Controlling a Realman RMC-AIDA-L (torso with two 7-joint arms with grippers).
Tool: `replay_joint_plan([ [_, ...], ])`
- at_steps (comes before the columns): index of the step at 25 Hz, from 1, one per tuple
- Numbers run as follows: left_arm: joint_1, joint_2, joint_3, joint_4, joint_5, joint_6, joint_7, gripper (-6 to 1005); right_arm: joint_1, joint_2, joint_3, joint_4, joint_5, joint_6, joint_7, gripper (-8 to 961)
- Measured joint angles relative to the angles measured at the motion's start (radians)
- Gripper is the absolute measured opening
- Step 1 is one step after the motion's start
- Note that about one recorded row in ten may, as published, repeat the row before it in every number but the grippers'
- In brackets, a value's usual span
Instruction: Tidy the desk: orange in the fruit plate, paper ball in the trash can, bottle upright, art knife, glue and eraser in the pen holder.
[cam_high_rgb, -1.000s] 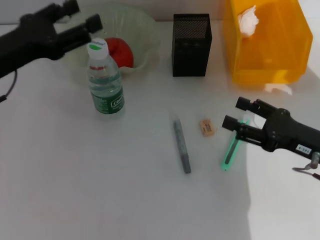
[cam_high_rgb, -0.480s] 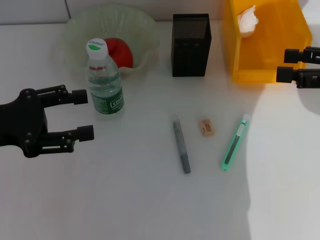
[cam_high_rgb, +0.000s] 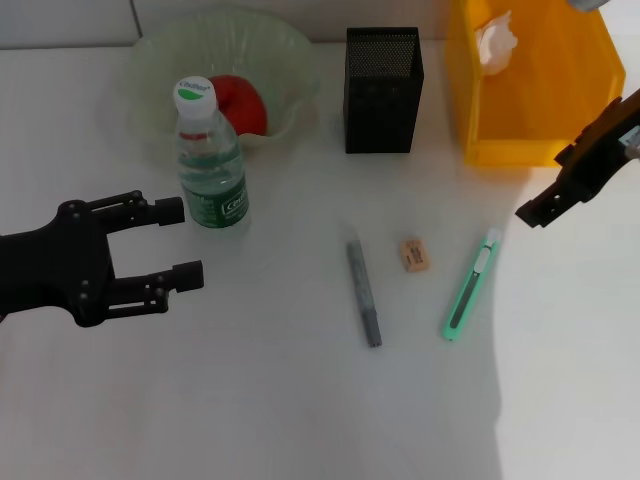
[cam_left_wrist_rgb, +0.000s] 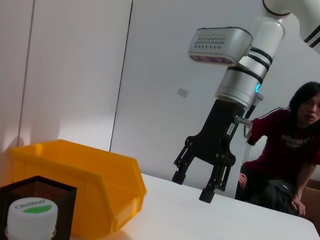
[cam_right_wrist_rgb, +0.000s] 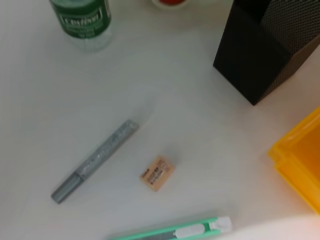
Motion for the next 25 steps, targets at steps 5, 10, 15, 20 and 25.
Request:
replay_joint_plan([
  [5,0.002,0.0,-0.001,-0.009,0.001,-0.011,0.0,783,0.037,-0.002,-0.085,0.123,-0.009,0.094,0.117,846],
  [10,-0.004,0.001,0.003,-0.02,0.001,-0.028,0.001,783,0.041,0.0,-0.133,0.224,-0.034,0.201,0.256,846],
  [15,-0.013,0.0,0.007,-0.02,0.002,-0.056,0.008,783,0.02,0.003,-0.14,0.316,-0.054,0.295,0.341,846],
  [20,-0.018,0.0,0.008,-0.02,0.002,-0.063,0.012,783,0.009,0.005,-0.14,0.395,-0.024,0.377,0.373,846],
  [25,-0.032,-0.002,0.01,-0.02,0.004,-0.087,0.012,783,-0.001,0.005,-0.136,0.456,0.051,0.464,0.388,846],
])
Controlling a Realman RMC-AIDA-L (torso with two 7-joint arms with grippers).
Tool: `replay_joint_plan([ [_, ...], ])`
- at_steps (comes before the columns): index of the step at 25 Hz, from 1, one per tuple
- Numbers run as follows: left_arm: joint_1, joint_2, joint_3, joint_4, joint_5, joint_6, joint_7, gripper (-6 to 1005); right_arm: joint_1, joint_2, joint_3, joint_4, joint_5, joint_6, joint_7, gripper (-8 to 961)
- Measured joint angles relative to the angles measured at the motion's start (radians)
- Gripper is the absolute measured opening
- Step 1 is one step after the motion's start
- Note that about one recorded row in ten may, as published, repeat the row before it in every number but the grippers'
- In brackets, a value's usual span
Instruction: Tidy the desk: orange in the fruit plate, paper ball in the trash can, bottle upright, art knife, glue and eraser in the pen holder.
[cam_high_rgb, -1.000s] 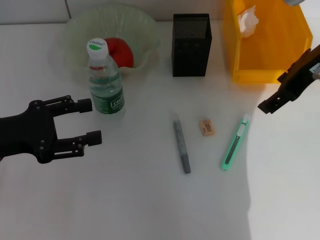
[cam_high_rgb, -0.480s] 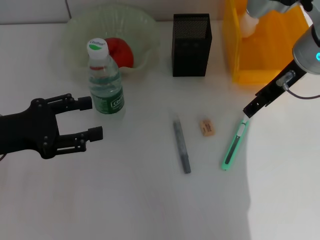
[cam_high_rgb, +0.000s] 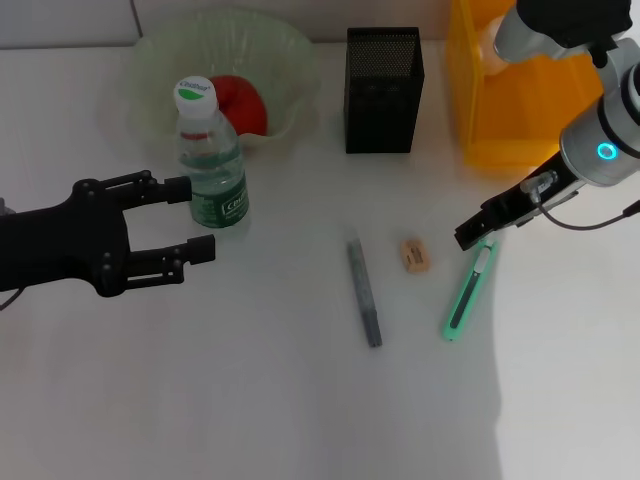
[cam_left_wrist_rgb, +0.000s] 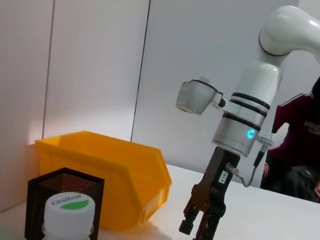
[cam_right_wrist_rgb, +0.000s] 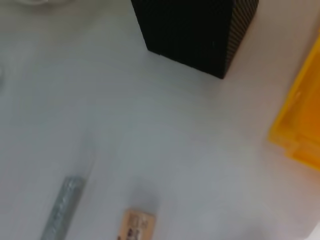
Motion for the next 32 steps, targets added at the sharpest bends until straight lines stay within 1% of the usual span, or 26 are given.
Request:
replay_joint_plan([
  [3,-0.011,-0.002,0.0,0.0,0.012,-0.013,0.0,783,-0.001,0.0,-0.004,0.015,0.007,0.014,0.006,846],
  [4,-0.018,-0.007,-0.002,0.0,0.021,-0.023,0.0,783,-0.001,0.0,-0.005,0.025,0.009,0.019,0.008,841],
  [7,-0.018,-0.007,-0.002,0.0,0.021,-0.023,0.0,783,0.003,0.001,-0.005,0.05,0.01,0.034,0.01,826],
  [8,-0.024,-0.011,-0.001,0.0,0.022,-0.035,0.0,783,0.003,0.001,-0.005,0.05,0.01,0.034,0.01,821],
  [14,-0.026,-0.013,0.001,0.0,0.022,-0.041,0.0,783,0.001,0.001,-0.018,0.06,0.011,0.06,0.011,792],
  [19,-0.027,-0.015,0.001,0.0,0.022,-0.044,0.0,783,0.009,0.001,-0.029,0.098,0.012,0.085,0.012,555],
  [25,-0.027,-0.018,0.002,0.0,0.022,-0.049,-0.001,783,0.01,0.001,-0.029,0.106,0.012,0.103,0.014,470],
  [30,-0.027,-0.02,0.001,0.0,0.022,-0.057,0.001,783,0.01,0.001,-0.029,0.107,0.012,0.108,0.014,473],
  [32,-0.027,-0.021,0.001,0.0,0.022,-0.058,0.001,783,0.01,0.001,-0.03,0.108,0.012,0.11,0.014,438],
])
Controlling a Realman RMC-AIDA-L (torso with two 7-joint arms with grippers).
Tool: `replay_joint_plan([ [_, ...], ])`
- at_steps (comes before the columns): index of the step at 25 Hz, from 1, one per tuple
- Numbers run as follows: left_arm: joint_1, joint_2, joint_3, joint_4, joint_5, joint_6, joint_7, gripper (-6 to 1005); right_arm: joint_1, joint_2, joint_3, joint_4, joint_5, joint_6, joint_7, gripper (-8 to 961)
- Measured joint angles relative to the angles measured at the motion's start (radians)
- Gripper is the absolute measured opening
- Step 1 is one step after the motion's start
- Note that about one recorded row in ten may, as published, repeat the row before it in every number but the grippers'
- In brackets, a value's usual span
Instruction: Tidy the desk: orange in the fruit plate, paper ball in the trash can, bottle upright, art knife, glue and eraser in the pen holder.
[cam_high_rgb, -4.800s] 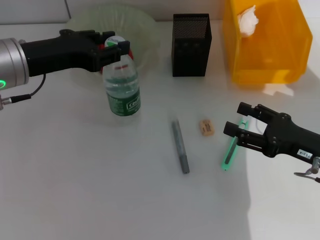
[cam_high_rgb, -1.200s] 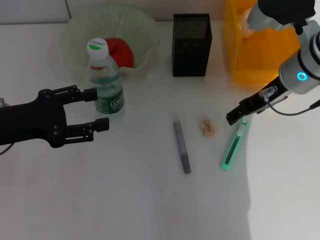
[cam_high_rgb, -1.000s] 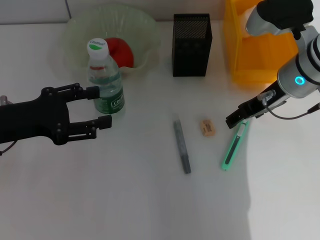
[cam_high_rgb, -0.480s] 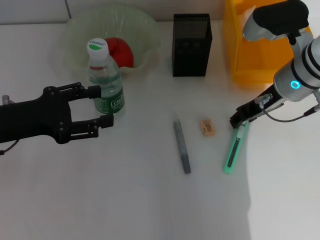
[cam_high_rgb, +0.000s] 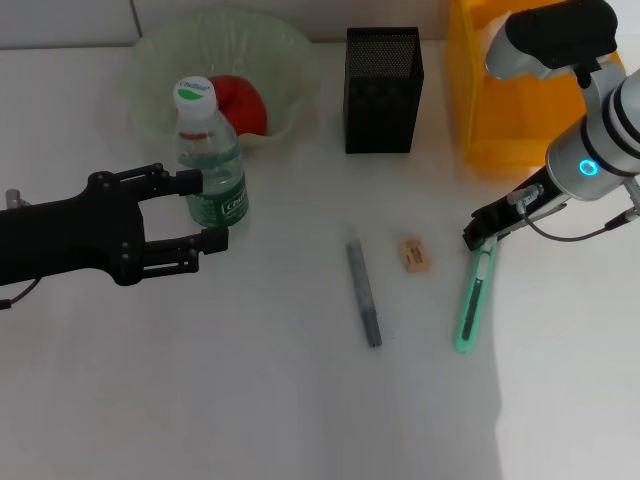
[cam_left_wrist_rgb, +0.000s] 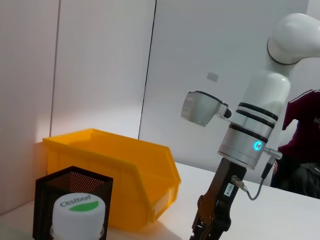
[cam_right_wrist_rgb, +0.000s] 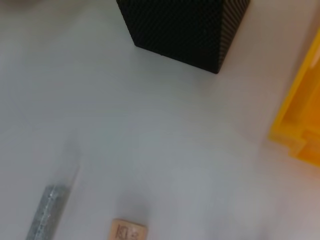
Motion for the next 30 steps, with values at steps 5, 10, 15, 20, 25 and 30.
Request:
replay_joint_plan([
  [5,0.0,-0.003,-0.001,0.0,0.0,-0.002,0.01,783,0.001,0.0,-0.002,0.004,0.004,0.003,0.0,350],
  [10,-0.001,-0.004,-0.002,0.0,0.0,-0.007,0.016,783,0.005,0.0,-0.001,0.006,0.009,0.006,0.0,273],
  [15,-0.001,-0.005,-0.002,-0.011,0.0,-0.013,0.027,783,0.004,-0.004,0.008,-0.014,0.01,0.002,-0.001,207],
  [20,-0.002,-0.005,-0.004,-0.012,0.0,-0.013,0.029,783,-0.025,-0.007,0.01,-0.098,0.01,-0.037,-0.001,194],
  [25,-0.002,-0.003,-0.007,-0.012,0.0,-0.007,0.036,783,-0.048,-0.003,-0.003,-0.139,0.011,-0.065,0.031,323],
  [30,-0.001,0.001,-0.007,-0.014,0.0,-0.009,0.041,783,-0.062,0.0,-0.037,-0.132,0.012,-0.069,0.06,451],
])
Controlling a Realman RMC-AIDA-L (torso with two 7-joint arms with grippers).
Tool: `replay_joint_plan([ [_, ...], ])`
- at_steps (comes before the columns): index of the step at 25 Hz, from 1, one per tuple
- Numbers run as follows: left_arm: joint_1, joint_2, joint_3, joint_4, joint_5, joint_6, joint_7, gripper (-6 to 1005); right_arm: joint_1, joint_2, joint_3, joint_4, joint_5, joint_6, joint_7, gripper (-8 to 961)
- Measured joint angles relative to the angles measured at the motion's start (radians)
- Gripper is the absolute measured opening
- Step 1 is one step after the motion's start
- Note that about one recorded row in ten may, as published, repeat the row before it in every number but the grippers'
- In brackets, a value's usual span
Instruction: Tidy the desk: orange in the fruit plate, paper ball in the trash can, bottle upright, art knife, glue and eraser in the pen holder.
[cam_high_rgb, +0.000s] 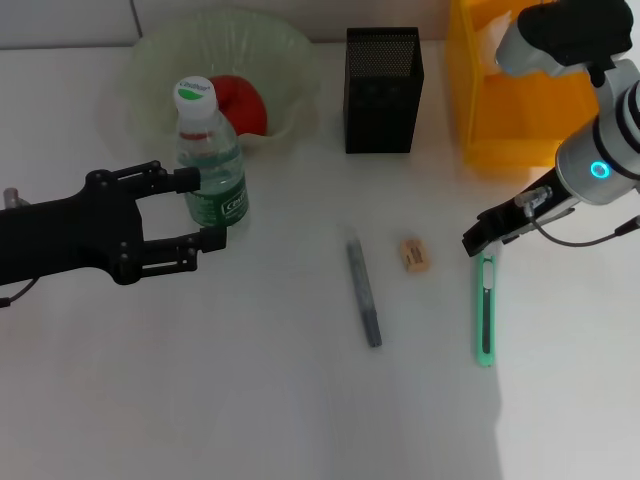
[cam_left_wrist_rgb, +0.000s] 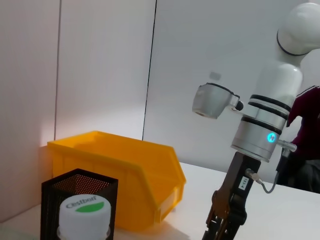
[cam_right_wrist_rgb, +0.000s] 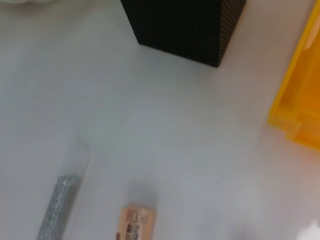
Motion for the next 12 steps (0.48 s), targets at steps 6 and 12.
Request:
replay_joint_plan([
  [6,0.0,0.001,0.0,0.0,0.0,-0.002,0.009,783,-0.014,0.001,-0.054,-0.013,0.0,-0.001,0.04,477],
  [12,-0.001,0.0,0.0,0.0,0.0,-0.003,0.021,783,-0.016,0.001,-0.063,-0.005,0.012,0.003,0.046,473],
])
